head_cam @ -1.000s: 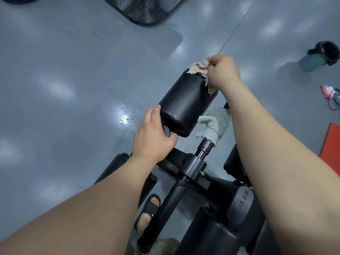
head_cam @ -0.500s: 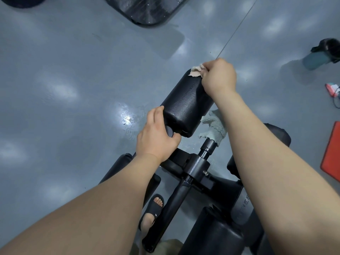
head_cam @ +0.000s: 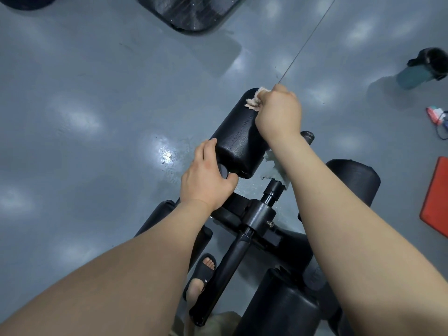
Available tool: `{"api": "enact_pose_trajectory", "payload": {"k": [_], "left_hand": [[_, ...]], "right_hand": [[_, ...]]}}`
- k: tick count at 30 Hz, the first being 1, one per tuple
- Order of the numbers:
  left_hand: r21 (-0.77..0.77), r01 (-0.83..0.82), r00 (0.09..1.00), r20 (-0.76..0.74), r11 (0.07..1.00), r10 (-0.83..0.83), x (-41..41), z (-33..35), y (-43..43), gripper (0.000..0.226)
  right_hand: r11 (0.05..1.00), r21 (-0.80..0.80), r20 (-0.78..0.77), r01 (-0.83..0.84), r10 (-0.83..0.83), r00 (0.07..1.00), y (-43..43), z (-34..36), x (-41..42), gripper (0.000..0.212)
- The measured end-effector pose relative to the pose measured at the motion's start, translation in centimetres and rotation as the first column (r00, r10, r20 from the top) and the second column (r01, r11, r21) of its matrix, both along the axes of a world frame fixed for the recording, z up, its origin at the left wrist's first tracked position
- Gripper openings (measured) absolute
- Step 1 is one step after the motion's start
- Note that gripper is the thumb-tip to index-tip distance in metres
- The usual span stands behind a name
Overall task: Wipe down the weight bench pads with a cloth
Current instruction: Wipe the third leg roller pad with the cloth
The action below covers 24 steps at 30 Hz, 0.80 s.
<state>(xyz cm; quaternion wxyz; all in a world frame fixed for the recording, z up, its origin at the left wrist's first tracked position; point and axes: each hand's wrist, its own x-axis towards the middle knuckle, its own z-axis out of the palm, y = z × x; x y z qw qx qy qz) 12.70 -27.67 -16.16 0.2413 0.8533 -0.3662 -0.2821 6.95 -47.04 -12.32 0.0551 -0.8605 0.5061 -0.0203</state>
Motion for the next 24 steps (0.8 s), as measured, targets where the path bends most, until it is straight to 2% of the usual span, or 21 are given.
{"api": "enact_pose_trajectory", "payload": {"k": [6, 8, 15, 19, 24], "left_hand": [[-0.012, -0.001, 1.0, -0.011, 1.0, 0.001, -0.1, 0.1, 0.0, 0.086], [-0.006, -0.008, 1.0, -0.015, 1.0, 0.008, 0.0, 0.2, 0.0, 0.091], [-0.006, 0.0, 1.0, -0.011, 1.0, 0.0, 0.1, -0.1, 0.1, 0.089], [0.016, -0.001, 1.0, -0.024, 1.0, 0.001, 0.1, -0.1, -0.1, 0.093], [-0.017, -0.004, 1.0, -0.009, 1.0, 0.004, 0.0, 0.2, 0.1, 0.086]], "right_hand": [[0.999, 0.038, -0.036, -0.016, 0.018, 0.999, 1.9, 0.2, 0.2, 0.029], [0.999, 0.047, -0.025, -0.024, 0.025, 0.999, 2.6, 0.3, 0.1, 0.024], [0.998, 0.036, 0.033, -0.059, 0.057, 0.998, 5.6, 0.0, -0.2, 0.03], [0.996, 0.026, 0.03, -0.089, 0.089, 0.996, 7.3, 0.1, -0.7, 0.025], [0.994, 0.025, 0.018, -0.103, 0.103, 0.995, 8.5, 0.2, -1.5, 0.018]]}}
